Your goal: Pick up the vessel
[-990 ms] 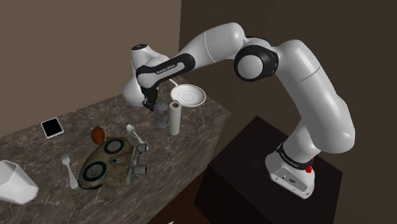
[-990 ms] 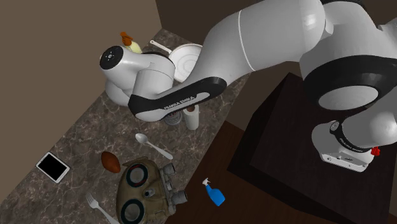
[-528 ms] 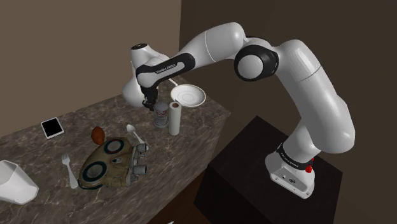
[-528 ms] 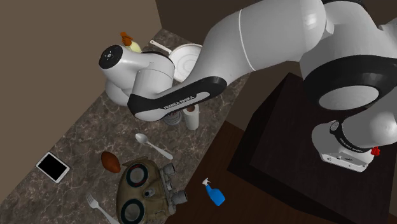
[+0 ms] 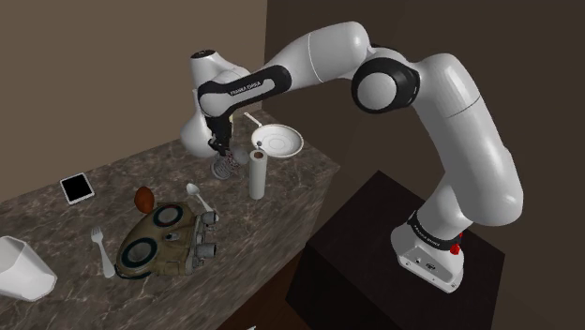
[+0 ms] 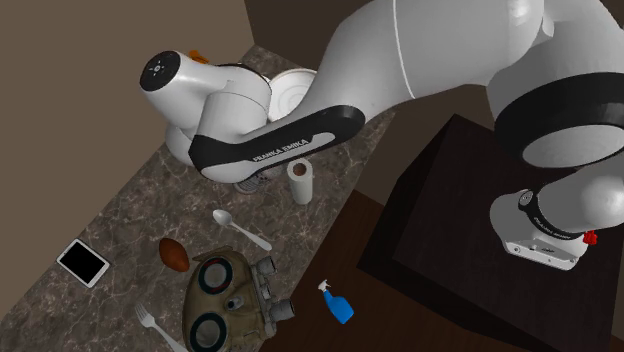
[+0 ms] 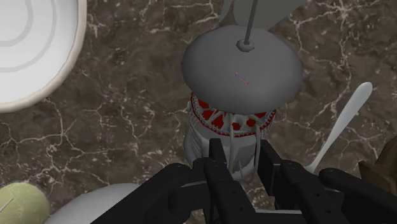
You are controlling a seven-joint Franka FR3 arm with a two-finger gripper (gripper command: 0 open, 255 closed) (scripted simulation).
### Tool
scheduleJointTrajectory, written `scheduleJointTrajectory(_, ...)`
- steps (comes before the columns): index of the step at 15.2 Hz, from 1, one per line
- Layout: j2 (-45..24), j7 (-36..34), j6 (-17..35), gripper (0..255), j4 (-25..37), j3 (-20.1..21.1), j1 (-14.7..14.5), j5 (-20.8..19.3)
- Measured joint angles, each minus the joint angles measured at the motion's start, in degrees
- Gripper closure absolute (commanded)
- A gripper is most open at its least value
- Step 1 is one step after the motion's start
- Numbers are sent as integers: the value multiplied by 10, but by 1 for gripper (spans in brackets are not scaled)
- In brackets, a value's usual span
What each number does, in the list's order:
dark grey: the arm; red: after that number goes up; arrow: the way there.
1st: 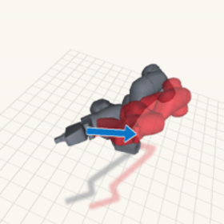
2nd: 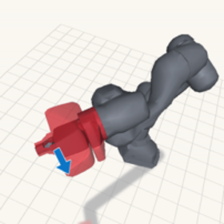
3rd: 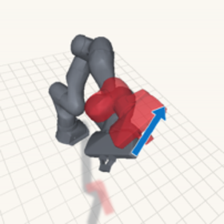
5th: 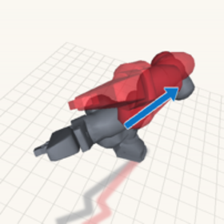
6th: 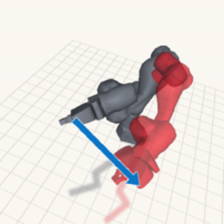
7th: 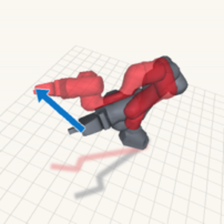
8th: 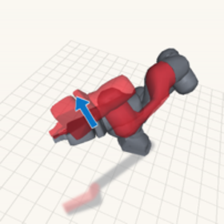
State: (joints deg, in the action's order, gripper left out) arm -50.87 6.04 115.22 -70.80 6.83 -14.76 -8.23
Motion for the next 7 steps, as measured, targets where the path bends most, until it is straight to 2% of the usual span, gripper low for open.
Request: scheduleJointTrajectory(7, 29, 2, -30, 255, 1, 2, 1, 3)
